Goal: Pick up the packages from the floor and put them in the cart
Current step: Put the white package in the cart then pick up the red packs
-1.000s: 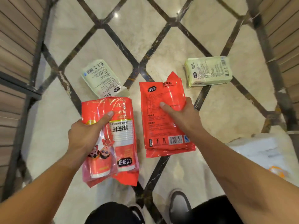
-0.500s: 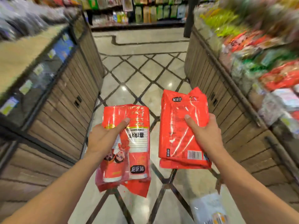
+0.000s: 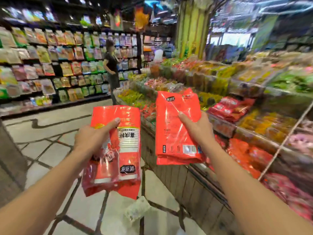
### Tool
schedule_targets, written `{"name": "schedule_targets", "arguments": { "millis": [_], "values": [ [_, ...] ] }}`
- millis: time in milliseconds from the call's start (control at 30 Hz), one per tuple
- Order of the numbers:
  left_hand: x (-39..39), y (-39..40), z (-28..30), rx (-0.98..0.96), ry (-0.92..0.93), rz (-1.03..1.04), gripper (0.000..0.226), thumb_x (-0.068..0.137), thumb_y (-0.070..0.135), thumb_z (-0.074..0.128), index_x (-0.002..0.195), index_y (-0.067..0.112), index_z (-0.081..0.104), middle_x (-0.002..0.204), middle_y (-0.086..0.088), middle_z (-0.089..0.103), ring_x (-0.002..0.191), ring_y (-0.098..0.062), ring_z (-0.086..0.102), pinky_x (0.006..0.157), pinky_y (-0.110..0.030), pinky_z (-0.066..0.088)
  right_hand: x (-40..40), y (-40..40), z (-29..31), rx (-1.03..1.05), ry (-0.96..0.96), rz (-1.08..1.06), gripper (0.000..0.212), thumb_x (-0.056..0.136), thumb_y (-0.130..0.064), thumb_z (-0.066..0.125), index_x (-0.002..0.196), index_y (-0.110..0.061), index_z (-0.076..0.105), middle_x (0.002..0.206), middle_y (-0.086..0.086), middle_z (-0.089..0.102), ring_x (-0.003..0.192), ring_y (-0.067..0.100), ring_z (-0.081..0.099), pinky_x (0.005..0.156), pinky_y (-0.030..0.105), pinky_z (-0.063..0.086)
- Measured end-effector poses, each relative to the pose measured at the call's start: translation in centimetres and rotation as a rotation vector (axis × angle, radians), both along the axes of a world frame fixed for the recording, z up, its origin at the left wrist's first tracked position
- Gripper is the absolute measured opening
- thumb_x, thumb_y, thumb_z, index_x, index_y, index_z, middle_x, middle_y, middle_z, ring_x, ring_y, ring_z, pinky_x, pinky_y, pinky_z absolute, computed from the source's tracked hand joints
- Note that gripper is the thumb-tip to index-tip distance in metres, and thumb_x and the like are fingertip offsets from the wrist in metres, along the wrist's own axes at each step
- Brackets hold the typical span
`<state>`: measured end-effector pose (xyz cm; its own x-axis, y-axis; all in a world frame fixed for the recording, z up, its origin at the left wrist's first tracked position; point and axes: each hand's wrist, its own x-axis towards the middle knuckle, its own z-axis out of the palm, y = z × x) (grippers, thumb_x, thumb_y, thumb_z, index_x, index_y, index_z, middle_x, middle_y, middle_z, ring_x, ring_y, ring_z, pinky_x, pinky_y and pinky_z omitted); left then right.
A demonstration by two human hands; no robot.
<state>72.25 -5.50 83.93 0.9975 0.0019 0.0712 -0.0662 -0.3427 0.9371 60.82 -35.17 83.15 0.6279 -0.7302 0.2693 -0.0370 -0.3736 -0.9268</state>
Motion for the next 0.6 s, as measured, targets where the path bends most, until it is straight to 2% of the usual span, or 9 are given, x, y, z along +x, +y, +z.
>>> {"name": "schedule_targets", "arguments": {
  "millis": [100,233,300,400,467,500,600],
  "values": [
    [-2.1,-3.4,0.8,-0.008,-0.022,-0.167,0.075,0.050,0.084,0.079,0.080,0.016,0.079,0.077,-0.004,0.078,0.078,-0.028,0.074,0.081,-0.043,0.060,-7.2,-1.1,1.0,-0.028,0.008,-0.144,0.065,0.078,-0.061,0.081,0.125,-0.023,0.060,0.114,-0.005,0.070,0.113,0.020,0.067,0.100,0.039,0.052],
    [-6.1,-8.4,0.7,0.002,-0.061,-0.421,0.075,0.047,0.089,0.077,0.082,0.022,0.081,0.082,-0.001,0.079,0.085,-0.028,0.074,0.085,-0.047,0.059,-18.4,-1.1,1.1,-0.047,0.055,-0.341,0.055,0.079,-0.061,0.080,0.117,-0.029,0.056,0.103,-0.009,0.065,0.103,0.017,0.064,0.089,0.032,0.047],
    [-9.7,-10.9,0.8,0.015,-0.079,-0.552,0.062,0.055,0.081,0.080,0.076,0.023,0.078,0.078,0.003,0.075,0.085,-0.027,0.071,0.082,-0.044,0.056,-24.4,-0.5,0.7,-0.029,0.085,-0.446,0.061,0.076,-0.066,0.079,0.120,-0.030,0.056,0.107,-0.008,0.067,0.103,0.019,0.065,0.089,0.033,0.048],
    [-15.9,-14.8,0.5,0.015,-0.043,-0.742,0.057,0.059,0.071,0.086,0.078,0.018,0.078,0.077,-0.001,0.076,0.082,-0.029,0.073,0.077,-0.042,0.057,-33.6,0.9,0.4,-0.008,0.096,-0.630,0.082,0.060,-0.081,0.071,0.123,-0.030,0.060,0.119,-0.004,0.073,0.113,0.024,0.068,0.102,0.044,0.052],
    [-20.7,-17.3,0.6,0.009,-0.065,-0.880,0.048,0.068,0.062,0.085,0.075,0.015,0.075,0.077,-0.005,0.074,0.079,-0.028,0.070,0.069,-0.038,0.049,-39.7,1.9,0.4,0.008,0.092,-0.752,0.085,0.058,-0.082,0.072,0.125,-0.030,0.061,0.119,-0.003,0.073,0.113,0.023,0.069,0.103,0.046,0.053],
    [-23.4,-18.5,0.7,0.020,-0.076,-0.941,0.045,0.071,0.060,0.084,0.073,0.016,0.073,0.079,-0.007,0.074,0.078,-0.027,0.067,0.069,-0.039,0.046,-42.8,2.7,0.7,0.020,0.089,-0.815,0.083,0.060,-0.079,0.074,0.125,-0.029,0.061,0.119,-0.002,0.074,0.112,0.023,0.069,0.102,0.045,0.053],
    [-31.2,-22.1,0.6,0.028,-0.068,-1.105,0.050,0.066,0.066,0.085,0.069,0.018,0.071,0.087,-0.008,0.074,0.086,-0.026,0.068,0.083,-0.044,0.054,-51.8,4.5,1.0,0.043,0.063,-0.993,0.072,0.068,-0.072,0.080,0.120,-0.026,0.061,0.115,-0.002,0.074,0.109,0.022,0.070,0.101,0.044,0.054]
  ]
}}
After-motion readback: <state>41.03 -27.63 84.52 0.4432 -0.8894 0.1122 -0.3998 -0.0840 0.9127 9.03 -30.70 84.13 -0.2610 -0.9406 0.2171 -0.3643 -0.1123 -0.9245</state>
